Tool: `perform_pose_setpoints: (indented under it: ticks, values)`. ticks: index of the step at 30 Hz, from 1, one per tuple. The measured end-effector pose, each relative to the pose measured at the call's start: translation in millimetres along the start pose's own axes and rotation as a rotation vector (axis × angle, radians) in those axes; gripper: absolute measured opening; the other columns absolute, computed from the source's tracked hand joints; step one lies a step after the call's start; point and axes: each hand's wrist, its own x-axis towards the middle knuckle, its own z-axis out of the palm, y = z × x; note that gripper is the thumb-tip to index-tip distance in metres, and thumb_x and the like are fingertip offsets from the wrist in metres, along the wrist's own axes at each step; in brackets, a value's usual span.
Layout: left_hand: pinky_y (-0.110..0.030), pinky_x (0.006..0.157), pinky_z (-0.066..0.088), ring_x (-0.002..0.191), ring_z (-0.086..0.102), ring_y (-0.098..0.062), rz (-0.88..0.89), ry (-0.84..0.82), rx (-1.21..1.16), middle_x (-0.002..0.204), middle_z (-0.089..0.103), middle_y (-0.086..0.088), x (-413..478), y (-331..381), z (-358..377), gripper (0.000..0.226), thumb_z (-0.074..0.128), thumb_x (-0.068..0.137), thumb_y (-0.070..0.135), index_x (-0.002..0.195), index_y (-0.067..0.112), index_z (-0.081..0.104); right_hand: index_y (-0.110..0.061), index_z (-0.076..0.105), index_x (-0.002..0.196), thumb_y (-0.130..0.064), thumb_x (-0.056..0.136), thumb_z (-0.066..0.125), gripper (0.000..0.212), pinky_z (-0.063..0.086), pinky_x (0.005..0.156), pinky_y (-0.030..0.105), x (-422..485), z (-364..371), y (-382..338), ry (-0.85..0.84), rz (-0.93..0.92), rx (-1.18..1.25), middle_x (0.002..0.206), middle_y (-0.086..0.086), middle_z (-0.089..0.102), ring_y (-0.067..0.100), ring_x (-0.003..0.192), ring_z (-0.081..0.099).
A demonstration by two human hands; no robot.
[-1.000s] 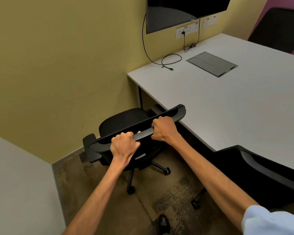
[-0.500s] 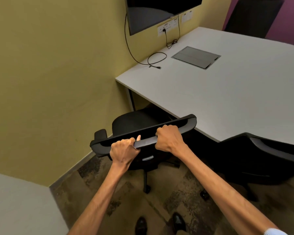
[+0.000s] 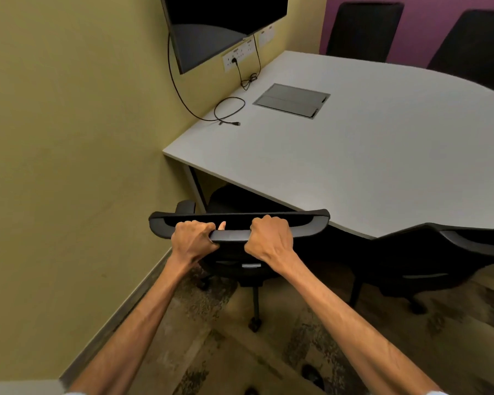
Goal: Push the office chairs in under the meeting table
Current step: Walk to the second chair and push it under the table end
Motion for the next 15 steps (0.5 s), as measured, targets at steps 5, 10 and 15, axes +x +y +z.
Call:
perform_pose_setpoints:
  ticks: [5, 10, 15]
  values:
    - [-0.022, 0.039, 0.023, 0.028, 0.041, -0.019, 0.079, 0.014, -0.069, 0.034, 0.043, 0.001, 29, -38, 14, 0.055, 0.049, 0.089, 0.043, 0.041, 0.016, 0.047, -0.018, 0.034, 0.049, -0.015, 0.064, 0.053, 0.025, 0.022, 0.044, 0.025, 31, 6, -18, -0.01, 0.062, 0.015, 0.043, -0.003, 0.037, 0.015, 0.038, 0.035]
    - [-0.023, 0.039, 0.023, 0.03, 0.042, -0.02, 0.136, -0.002, -0.083, 0.035, 0.044, 0.0, 63, -75, 38, 0.052, 0.05, 0.088, 0.04, 0.042, 0.016, 0.048, -0.019, 0.031, 0.05, -0.013, 0.065, 0.055, 0.029, 0.025, 0.046, 0.028, 69, 19, -30, -0.002, 0.099, 0.036, 0.045, -0.004, 0.034, 0.016, 0.04, 0.032]
    - [-0.023, 0.039, 0.024, 0.03, 0.042, -0.021, 0.195, 0.001, -0.093, 0.035, 0.042, -0.001, 95, -101, 55, 0.047, 0.049, 0.085, 0.036, 0.042, 0.017, 0.047, -0.019, 0.026, 0.052, -0.013, 0.068, 0.052, 0.031, 0.03, 0.049, 0.031, 101, 23, -36, 0.016, 0.123, 0.055, 0.051, -0.002, 0.029, 0.019, 0.045, 0.034]
